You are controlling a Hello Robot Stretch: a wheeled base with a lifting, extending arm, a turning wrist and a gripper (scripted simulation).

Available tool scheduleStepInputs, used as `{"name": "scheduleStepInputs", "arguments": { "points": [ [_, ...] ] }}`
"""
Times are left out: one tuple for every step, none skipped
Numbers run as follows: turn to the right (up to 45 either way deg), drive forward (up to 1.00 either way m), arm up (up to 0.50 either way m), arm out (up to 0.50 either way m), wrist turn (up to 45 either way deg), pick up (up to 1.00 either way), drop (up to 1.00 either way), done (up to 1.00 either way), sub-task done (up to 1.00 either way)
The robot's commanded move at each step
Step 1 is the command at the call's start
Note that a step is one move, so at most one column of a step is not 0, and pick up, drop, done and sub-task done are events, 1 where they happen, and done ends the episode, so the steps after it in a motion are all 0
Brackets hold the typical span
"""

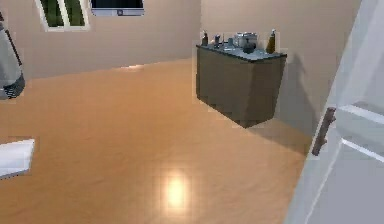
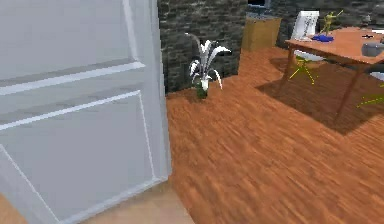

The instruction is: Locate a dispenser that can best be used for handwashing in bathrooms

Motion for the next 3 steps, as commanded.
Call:
{"name": "scheduleStepInputs", "arguments": {
  "points": [
    [0.0,0.90,0.00,0.00,0.0,0.00,0.00,0.00,0.00],
    [15.0,0.00,0.00,0.00,0.0,0.00,0.00,0.00,0.00],
    [0.0,0.45,0.00,0.00,0.0,0.00,0.00,0.00,0.00]
  ]
}}
